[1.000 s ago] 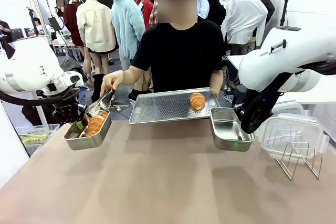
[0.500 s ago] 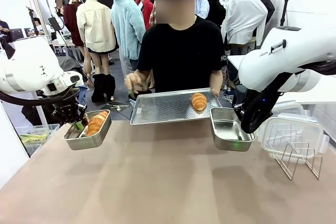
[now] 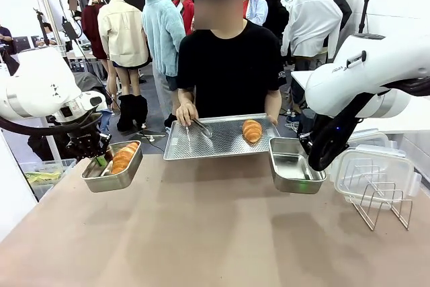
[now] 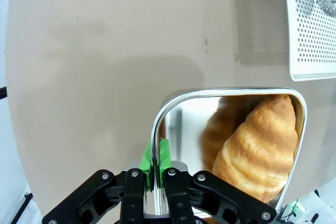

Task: Place the bread in airtight containers.
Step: Once an object is inside an Airtight Container , place the container in the center of the table.

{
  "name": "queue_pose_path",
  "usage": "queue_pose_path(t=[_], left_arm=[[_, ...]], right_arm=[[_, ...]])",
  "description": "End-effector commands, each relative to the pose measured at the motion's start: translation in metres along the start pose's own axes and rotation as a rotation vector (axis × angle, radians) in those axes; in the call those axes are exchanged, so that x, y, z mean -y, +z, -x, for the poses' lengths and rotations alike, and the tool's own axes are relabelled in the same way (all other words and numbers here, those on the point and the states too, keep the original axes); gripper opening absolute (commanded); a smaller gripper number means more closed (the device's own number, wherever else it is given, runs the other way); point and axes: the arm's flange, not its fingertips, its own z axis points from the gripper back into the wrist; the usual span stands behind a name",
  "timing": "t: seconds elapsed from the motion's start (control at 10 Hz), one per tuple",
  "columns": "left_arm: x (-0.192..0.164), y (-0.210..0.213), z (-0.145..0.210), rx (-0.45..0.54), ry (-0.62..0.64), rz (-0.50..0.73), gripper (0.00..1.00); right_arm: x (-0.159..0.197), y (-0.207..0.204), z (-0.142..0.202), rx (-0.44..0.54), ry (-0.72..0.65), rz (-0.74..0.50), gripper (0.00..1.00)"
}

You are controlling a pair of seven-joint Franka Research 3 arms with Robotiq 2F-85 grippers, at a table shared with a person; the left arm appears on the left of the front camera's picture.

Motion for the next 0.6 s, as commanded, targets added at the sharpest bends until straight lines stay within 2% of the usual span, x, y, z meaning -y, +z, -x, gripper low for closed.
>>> queue_pose_path(t=[0.0, 0.5], left_arm=[[-0.0001, 0.0031, -0.0036, 0.008, 0.001, 0.001, 0.00], [-0.0001, 0.0031, -0.0036, 0.008, 0.001, 0.001, 0.00]], right_arm=[[-0.0001, 0.0011, -0.0003, 0.003, 0.000, -0.002, 0.00], [-0.0001, 0.0011, -0.0003, 0.003, 0.000, -0.002, 0.00]])
